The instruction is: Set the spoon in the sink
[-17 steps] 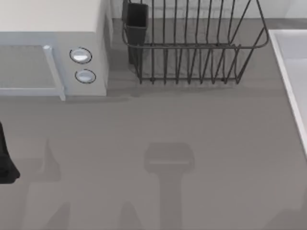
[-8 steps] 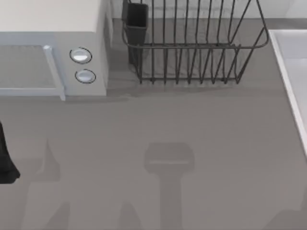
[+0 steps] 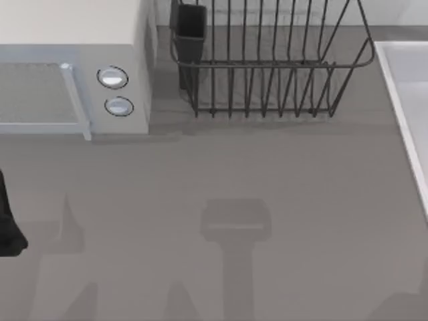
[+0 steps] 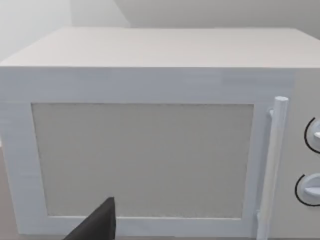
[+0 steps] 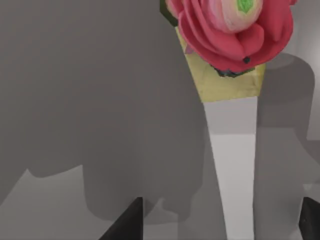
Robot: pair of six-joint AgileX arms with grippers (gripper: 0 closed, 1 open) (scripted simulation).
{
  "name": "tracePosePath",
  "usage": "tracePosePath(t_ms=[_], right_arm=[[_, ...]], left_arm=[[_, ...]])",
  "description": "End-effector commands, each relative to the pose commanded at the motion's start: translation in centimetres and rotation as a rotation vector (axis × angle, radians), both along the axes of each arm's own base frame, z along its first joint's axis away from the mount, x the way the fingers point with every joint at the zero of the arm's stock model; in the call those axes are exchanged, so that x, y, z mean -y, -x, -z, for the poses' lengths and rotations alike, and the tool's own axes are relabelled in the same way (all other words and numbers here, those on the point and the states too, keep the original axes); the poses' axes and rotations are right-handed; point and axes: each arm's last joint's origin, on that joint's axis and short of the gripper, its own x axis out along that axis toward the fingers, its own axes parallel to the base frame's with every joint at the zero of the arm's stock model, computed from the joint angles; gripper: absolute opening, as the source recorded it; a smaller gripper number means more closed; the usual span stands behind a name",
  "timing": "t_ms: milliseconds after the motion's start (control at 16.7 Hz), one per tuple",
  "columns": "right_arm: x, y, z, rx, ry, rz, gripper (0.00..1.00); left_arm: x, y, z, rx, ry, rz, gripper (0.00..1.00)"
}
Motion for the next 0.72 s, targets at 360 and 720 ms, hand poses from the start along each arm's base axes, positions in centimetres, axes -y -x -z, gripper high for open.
tracePosePath(t_ms=[360,720], right_arm=[[0.2,-0.5,-4.7,0.011,-0.007,0.025,0.00],[-0.1,-0.1,-11.1,-0.004,-0.014,0.027,0.00]], left_arm=[[0.0,0.0,0.0,0.000,0.000,0.000,1.00],[0.0,0.0,0.0,0.000,0.000,0.000,1.00]])
